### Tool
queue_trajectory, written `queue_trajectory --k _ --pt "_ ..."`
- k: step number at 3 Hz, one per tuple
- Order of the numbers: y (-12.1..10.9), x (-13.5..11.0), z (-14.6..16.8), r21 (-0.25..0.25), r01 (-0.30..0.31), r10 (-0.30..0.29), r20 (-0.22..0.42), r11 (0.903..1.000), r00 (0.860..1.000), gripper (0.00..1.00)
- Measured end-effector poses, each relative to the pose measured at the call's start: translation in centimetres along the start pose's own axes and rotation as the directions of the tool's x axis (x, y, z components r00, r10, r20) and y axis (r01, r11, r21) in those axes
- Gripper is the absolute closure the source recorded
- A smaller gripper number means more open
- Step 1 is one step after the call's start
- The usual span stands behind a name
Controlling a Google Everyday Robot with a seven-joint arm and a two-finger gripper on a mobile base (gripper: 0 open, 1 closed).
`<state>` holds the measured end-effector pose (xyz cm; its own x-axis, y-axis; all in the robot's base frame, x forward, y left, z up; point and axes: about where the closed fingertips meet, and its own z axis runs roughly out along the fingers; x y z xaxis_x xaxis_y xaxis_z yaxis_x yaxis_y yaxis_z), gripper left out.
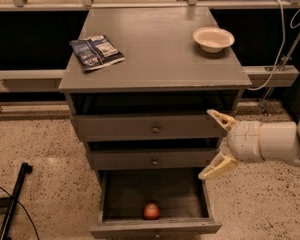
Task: Pick apple from bottom drawer and place on counter
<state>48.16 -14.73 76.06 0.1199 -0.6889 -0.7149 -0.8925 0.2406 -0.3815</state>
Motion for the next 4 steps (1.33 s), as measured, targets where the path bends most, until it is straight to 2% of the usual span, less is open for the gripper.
queue_trajectory --k 1,2,3,4 --pt "0.5 0.7 0.8 -0.01 0.06 -0.06 0.021 0.9981 0.998 0.0" --pt "0.5 2.2 2.6 -0.033 0.006 -0.006 0.008 0.9994 1.0 0.0" --pt "2.7 6.5 8.1 -0.096 -0.018 0.017 -0.008 0.9952 1.0 0.0" --pt "7.8 12.1 13.9 -0.158 -0.011 0.005 -0.038 0.9873 0.999 0.0"
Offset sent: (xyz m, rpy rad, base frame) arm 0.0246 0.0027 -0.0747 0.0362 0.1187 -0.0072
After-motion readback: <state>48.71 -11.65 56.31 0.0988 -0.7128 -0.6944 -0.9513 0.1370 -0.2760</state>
